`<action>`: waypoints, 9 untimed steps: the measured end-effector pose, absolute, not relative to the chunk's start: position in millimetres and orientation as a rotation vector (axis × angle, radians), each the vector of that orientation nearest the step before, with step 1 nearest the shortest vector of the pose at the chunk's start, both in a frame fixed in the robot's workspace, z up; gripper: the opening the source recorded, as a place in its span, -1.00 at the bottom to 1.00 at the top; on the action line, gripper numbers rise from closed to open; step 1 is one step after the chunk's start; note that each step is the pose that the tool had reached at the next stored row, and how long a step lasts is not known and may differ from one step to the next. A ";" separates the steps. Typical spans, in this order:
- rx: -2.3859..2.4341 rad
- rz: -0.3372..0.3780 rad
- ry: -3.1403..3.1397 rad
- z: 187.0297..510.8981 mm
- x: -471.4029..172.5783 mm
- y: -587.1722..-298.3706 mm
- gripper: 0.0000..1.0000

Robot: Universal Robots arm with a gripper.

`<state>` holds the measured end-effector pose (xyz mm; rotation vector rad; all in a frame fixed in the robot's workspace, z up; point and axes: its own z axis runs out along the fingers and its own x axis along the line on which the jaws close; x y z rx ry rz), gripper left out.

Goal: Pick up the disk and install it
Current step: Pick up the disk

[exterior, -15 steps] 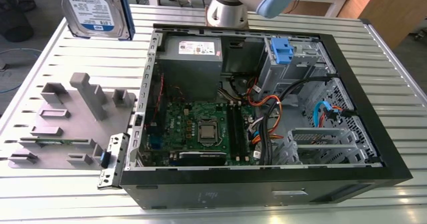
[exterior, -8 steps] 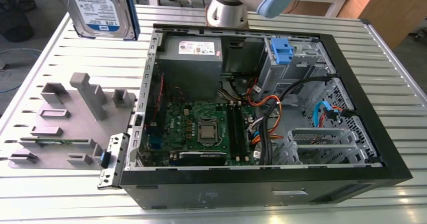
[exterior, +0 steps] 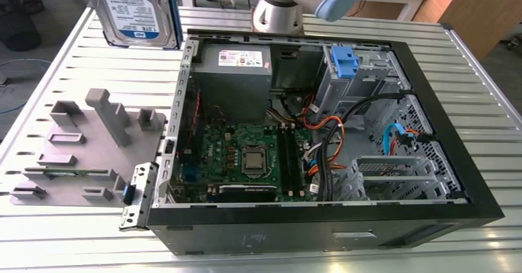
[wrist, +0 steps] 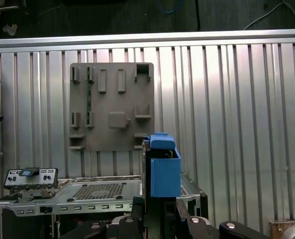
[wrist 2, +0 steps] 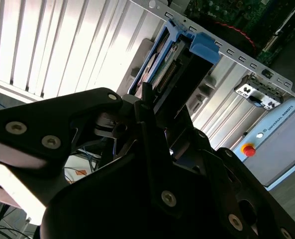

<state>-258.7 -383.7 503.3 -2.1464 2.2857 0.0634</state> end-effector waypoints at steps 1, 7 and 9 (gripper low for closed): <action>-2.146 0.063 2.286 503.3 -256.3 -383.7 -0.30; -2.146 0.063 2.286 503.1 -242.6 -383.7 -0.30; -2.146 0.063 2.286 503.0 -237.9 -383.7 -0.30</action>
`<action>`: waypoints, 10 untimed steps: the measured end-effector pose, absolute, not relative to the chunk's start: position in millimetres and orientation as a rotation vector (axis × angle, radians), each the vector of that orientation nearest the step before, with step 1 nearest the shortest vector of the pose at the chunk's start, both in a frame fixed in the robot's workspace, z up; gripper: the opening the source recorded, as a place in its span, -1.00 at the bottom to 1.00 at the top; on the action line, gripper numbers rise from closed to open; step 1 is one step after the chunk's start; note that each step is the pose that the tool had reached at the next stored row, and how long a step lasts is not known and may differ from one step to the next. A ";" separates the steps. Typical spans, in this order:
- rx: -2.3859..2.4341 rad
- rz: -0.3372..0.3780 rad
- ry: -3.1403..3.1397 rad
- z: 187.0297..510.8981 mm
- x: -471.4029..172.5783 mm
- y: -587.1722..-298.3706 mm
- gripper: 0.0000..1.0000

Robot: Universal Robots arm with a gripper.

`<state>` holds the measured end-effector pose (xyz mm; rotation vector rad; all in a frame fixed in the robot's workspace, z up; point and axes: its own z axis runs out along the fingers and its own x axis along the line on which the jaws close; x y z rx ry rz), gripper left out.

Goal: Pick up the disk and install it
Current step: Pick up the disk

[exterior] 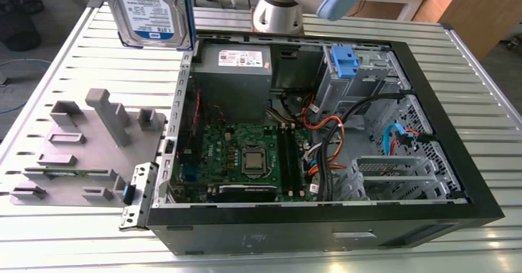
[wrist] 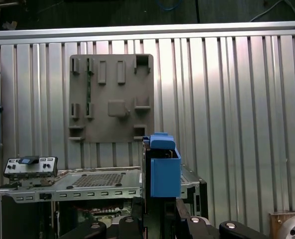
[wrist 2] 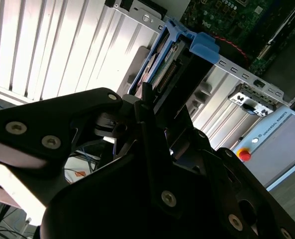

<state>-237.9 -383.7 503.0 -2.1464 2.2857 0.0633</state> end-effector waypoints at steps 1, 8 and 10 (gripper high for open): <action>-2.146 0.063 2.286 503.0 -235.7 -383.7 -0.30; -2.146 0.063 2.286 502.8 -221.4 -383.5 -0.30; -2.146 0.063 2.286 502.7 -217.1 -383.5 -0.30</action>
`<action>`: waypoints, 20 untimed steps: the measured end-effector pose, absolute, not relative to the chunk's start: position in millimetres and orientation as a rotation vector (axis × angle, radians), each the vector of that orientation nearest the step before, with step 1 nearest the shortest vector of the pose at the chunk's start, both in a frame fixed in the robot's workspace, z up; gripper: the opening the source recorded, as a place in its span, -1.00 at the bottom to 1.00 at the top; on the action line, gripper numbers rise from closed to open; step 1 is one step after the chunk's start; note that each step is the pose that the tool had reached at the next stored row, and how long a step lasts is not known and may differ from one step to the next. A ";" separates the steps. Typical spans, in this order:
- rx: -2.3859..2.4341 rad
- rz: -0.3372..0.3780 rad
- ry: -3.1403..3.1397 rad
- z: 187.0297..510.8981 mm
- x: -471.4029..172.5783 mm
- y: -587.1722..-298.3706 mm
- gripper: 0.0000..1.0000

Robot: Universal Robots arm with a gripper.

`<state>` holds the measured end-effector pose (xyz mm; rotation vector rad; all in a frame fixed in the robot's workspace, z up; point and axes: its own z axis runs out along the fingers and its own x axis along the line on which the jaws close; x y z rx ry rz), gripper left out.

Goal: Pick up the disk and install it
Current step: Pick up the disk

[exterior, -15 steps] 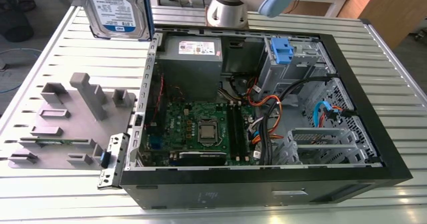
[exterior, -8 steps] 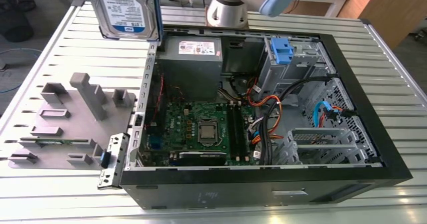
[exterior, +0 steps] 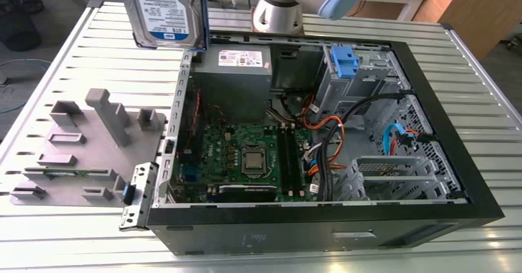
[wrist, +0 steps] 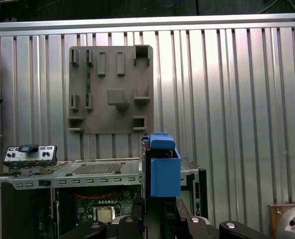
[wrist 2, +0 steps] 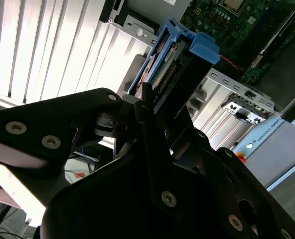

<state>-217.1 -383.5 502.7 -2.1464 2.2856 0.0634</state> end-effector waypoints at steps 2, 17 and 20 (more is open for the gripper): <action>-2.146 0.063 2.286 502.6 -212.9 -383.4 -0.30; -2.146 0.063 2.286 501.9 -176.1 -382.8 -0.30; -2.146 0.063 2.286 501.8 -167.0 -382.6 -0.30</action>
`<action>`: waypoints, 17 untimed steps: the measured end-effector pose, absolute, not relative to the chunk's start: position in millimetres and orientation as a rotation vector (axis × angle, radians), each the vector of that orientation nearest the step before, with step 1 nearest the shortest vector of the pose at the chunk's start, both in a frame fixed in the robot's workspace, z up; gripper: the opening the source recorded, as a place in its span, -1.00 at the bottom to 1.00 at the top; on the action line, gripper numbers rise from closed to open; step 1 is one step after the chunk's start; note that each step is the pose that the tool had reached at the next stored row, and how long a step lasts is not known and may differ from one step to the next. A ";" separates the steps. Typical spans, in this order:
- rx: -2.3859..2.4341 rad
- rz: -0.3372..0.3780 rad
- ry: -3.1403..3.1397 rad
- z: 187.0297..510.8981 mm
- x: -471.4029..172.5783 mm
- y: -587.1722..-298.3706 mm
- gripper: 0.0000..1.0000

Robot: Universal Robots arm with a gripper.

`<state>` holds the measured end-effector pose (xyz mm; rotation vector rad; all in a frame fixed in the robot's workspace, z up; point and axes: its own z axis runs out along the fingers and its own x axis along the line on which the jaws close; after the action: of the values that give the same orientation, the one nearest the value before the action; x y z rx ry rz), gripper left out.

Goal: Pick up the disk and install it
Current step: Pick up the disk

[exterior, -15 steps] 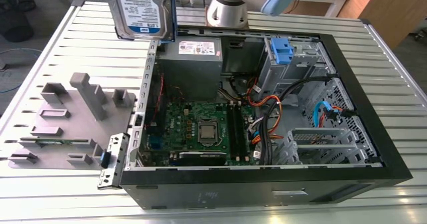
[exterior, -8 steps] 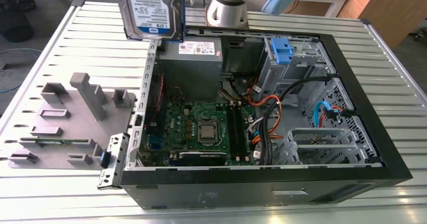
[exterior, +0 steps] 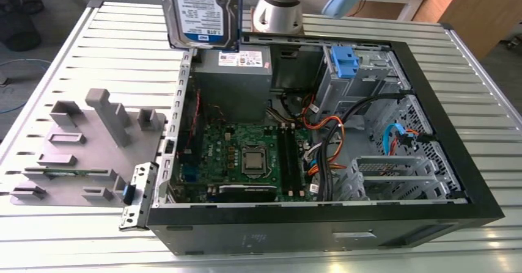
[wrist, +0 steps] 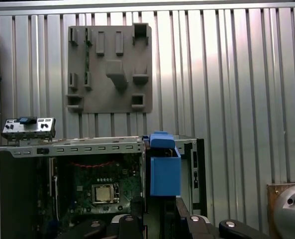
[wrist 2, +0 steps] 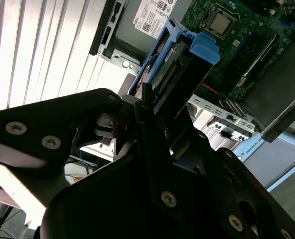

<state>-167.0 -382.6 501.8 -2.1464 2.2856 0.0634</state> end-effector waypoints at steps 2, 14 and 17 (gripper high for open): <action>-2.146 0.064 2.286 501.6 -161.0 -382.5 -0.30; -2.146 0.063 2.286 501.1 -128.6 -381.6 -0.30; -2.146 0.063 2.286 501.1 -120.7 -381.4 -0.30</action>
<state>-120.7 -381.4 501.1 -2.1465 2.2857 0.0635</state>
